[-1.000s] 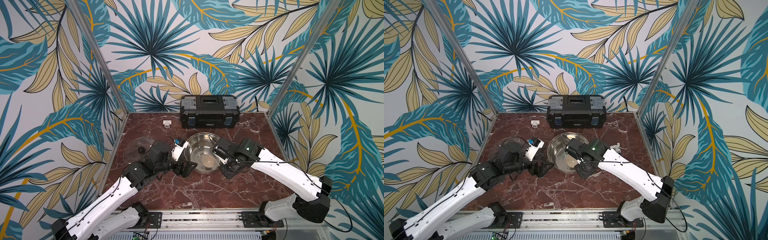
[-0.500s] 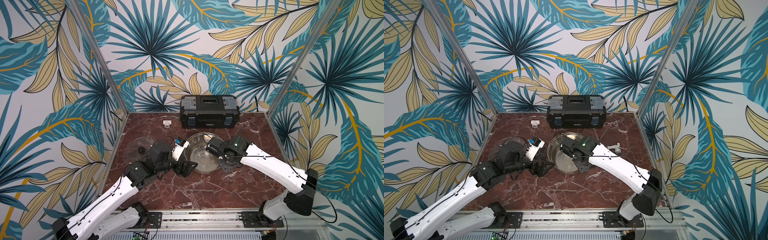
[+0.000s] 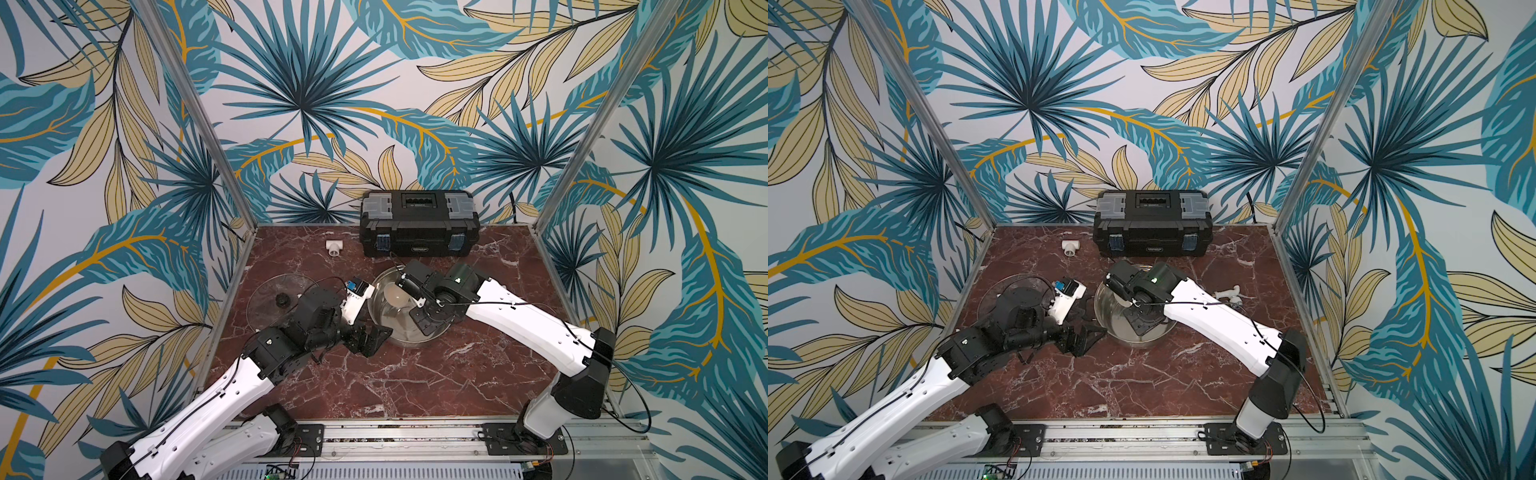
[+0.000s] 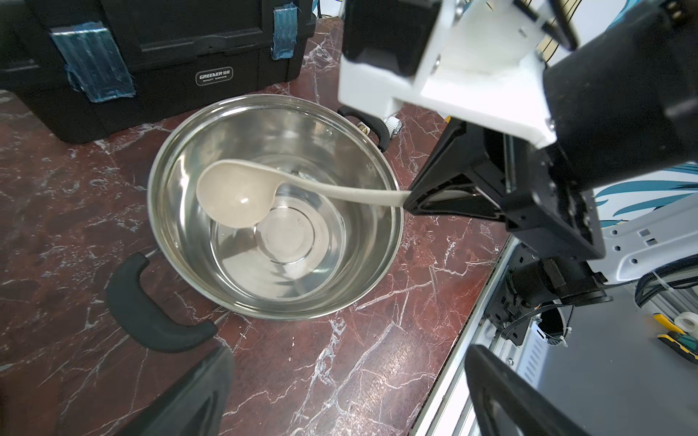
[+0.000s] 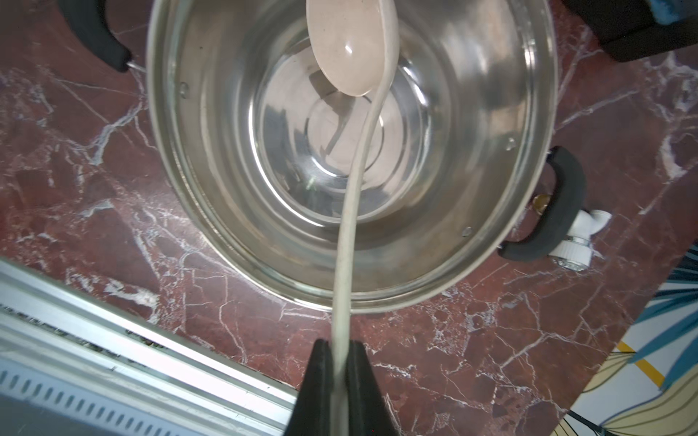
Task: Stir the soup with a spoon
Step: Stir the soup in the pan with a stick.
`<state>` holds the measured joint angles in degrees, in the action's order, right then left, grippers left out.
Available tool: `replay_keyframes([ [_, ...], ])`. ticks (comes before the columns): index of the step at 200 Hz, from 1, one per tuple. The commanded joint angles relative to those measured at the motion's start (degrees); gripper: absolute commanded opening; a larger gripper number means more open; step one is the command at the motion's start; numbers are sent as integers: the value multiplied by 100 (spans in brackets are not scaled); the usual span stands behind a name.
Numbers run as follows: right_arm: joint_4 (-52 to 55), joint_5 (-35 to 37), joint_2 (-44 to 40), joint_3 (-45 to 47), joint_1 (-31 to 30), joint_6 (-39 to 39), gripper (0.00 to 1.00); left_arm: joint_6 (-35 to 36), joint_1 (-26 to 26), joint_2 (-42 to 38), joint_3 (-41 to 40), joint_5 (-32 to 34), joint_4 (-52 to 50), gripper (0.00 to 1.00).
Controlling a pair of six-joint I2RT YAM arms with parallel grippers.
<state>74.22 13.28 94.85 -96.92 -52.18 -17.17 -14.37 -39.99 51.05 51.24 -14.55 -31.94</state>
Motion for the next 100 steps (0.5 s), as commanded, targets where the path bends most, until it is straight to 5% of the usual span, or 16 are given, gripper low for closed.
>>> replay_keyframes([
  [1, -46, -499, -149, 51, -104, 85, 0, 48, -12, -100, -152, 48, -36, 100],
  [57, 317, -653, -800, 636, -222, -97, 0, 392, -15, -107, -140, 89, 202, 100],
  [100, 646, 16, -956, 1011, -199, -235, 0, 871, -29, -94, -301, 328, 563, 100],
])
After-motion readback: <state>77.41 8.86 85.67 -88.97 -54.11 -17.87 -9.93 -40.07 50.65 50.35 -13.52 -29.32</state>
